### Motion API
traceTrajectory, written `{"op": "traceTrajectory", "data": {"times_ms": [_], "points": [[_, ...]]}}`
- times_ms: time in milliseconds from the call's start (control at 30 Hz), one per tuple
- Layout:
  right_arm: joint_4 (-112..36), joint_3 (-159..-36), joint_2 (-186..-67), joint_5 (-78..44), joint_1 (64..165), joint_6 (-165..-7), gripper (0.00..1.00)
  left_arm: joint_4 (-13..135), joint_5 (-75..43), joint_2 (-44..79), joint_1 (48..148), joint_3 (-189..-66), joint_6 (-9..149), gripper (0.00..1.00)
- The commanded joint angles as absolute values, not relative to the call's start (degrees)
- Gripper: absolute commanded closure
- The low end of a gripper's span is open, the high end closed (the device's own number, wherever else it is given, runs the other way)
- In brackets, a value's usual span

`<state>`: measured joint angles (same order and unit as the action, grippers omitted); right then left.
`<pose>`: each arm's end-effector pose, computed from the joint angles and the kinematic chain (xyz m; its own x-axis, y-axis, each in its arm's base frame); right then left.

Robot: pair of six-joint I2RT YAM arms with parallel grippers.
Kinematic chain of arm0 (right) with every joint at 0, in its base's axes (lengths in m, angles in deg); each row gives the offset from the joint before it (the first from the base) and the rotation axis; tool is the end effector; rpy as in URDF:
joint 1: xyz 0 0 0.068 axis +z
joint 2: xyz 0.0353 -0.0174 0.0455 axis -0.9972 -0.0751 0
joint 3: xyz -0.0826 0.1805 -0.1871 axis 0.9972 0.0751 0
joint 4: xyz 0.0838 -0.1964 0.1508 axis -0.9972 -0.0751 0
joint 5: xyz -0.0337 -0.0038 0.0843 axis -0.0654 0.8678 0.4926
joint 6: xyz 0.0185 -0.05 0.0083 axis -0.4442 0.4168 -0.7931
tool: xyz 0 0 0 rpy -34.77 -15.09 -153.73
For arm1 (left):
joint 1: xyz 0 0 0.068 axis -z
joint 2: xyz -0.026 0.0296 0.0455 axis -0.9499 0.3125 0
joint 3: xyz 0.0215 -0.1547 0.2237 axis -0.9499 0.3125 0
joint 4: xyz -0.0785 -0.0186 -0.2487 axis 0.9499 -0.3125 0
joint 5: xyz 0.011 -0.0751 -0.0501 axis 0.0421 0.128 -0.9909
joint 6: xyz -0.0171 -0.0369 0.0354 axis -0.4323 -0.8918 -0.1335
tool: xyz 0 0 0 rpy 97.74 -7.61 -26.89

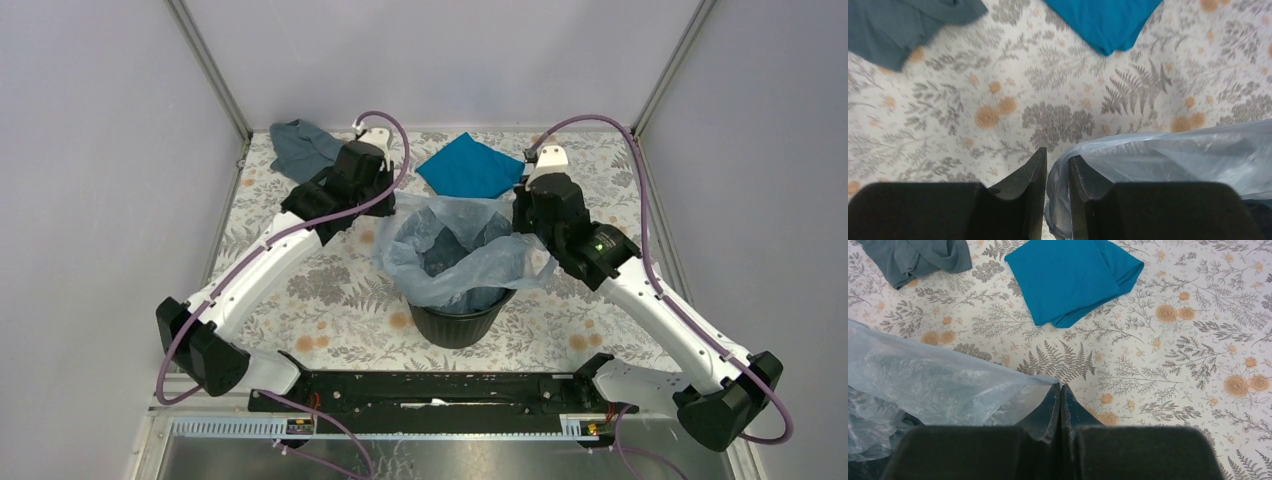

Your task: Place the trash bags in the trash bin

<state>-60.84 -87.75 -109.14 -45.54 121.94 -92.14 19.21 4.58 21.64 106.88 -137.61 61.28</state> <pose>0.2069 0.1357 0.3776 -0.3536 -0.0019 -0.9354 -0.2062 0.9756 0.0759 0.2506 -0.1669 0.3785 -0.6089 0.0189 -0.7931 0.2299 0.9610 -0.1537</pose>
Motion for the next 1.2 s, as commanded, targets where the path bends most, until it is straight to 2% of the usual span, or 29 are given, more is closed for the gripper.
{"op": "traceTrajectory", "data": {"times_ms": [0,133,167,267,367,400,533,667,767,1000,1167], "points": [[-60.83,-83.2,-105.87,-45.3,120.9,-93.02,0.98,21.81,-0.78,18.38,105.48,-130.92,58.85,0.75],[-61.66,-78.98,-102.25,-44.18,120.95,-94.3,0.88,23.02,-6.59,15.65,105.35,-125.08,56.16,0.75],[-62.4,-78.58,-101.58,-44.21,120.94,-94.7,0.83,22.75,-7.15,15.33,105.35,-124.22,55.51,0.75],[-67.38,-81.23,-99.85,-44.13,120.94,-96.88,0.54,23.44,-9.77,13.44,105.36,-121.06,53.8,0.74],[-76.57,-87.68,-98.56,-43.94,121.01,-99.77,0.33,24.17,-10.23,12.03,105.32,-119.37,52.74,0.72],[-79.53,-89.42,-98.11,-43.12,120.95,-100.3,0.28,24.09,-10.55,11.93,105.36,-119.3,52.53,0.71],[-89.99,-92.83,-95.34,-38.29,120.99,-101.97,0.17,24.35,-11.88,11.37,105.36,-119.39,51.93,0.69],[-94.23,-91.6,-91.5,-30.25,120.96,-104.82,0.16,24.26,-11.1,11.01,105.36,-119.55,51.72,0.63],[-91.18,-87.1,-88.4,-24.73,120.95,-108.42,0.17,24.26,-10.99,10.95,105.32,-119.14,51.36,0.59],[-67.07,-72.93,-86.77,-17.52,120.94,-117.15,0.45,27.63,-10.66,9.37,105.33,-115.04,48.55,0.57],[-46.82,-68.72,-94.09,-19.63,120.94,-119.08,0.62,29.86,-7.8,9.95,104.83,-113.0,48.24,0.49]]}}
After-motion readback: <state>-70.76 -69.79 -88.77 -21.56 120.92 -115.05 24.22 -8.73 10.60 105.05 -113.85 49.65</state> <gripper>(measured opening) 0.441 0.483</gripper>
